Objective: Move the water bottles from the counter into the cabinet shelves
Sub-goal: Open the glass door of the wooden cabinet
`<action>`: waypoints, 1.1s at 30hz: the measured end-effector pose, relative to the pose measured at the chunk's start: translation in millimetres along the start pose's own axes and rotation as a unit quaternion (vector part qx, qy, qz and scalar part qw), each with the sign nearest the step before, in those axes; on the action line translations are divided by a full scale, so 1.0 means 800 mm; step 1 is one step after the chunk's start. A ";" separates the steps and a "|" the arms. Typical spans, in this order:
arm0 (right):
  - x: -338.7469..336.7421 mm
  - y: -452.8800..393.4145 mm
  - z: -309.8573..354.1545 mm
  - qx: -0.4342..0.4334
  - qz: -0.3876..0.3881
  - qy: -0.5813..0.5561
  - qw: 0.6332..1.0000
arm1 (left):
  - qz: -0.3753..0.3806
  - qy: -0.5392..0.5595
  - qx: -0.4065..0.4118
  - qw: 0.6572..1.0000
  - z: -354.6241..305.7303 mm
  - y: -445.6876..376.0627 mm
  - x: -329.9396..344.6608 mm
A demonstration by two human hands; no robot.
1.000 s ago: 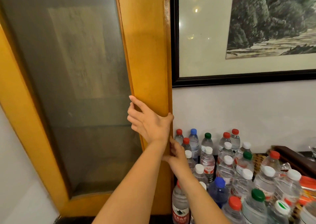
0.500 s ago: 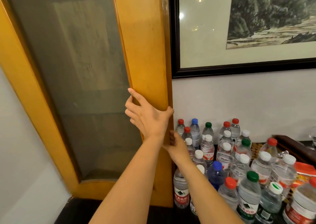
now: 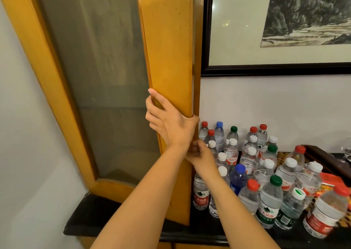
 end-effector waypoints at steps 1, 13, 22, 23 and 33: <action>0.001 0.008 0.002 -0.008 0.001 0.001 1.000 | 0.002 0.004 0.004 1.000 0.002 0.003 -0.006; 0.013 0.059 0.019 -0.019 -0.012 0.003 1.000 | 0.050 0.028 0.018 0.998 0.008 0.025 -0.050; 0.063 0.178 0.063 -0.046 0.004 0.009 0.999 | 0.102 0.080 0.087 0.988 0.043 0.061 -0.155; 0.072 0.191 0.068 -0.046 0.009 0.008 0.999 | 0.112 0.086 0.091 0.986 0.049 0.064 -0.167; 0.200 0.296 0.117 -0.069 0.116 -0.007 0.991 | 0.198 0.164 0.098 0.961 0.127 0.080 -0.308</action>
Point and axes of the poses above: each hand's wrist, its own y-axis away from the middle knuckle, its own x-axis out of the palm, z = x × y, the point moved 10 cm from there along -y, towards the middle knuckle, and after that the axes turned 3 degrees about y, right-handed, at the moved point
